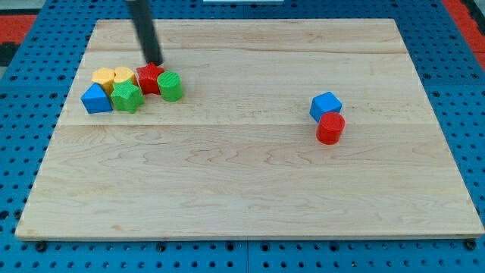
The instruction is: Slide the blue cube to the bottom of the green circle
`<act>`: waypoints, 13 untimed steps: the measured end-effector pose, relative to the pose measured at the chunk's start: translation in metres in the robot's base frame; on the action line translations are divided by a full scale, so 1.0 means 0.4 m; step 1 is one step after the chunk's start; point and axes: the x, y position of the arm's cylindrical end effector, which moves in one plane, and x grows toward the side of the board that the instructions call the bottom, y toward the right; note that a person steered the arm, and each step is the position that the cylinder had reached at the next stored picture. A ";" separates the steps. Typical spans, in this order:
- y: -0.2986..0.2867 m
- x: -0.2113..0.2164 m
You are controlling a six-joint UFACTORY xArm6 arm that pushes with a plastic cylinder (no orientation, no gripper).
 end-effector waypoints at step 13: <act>0.122 0.370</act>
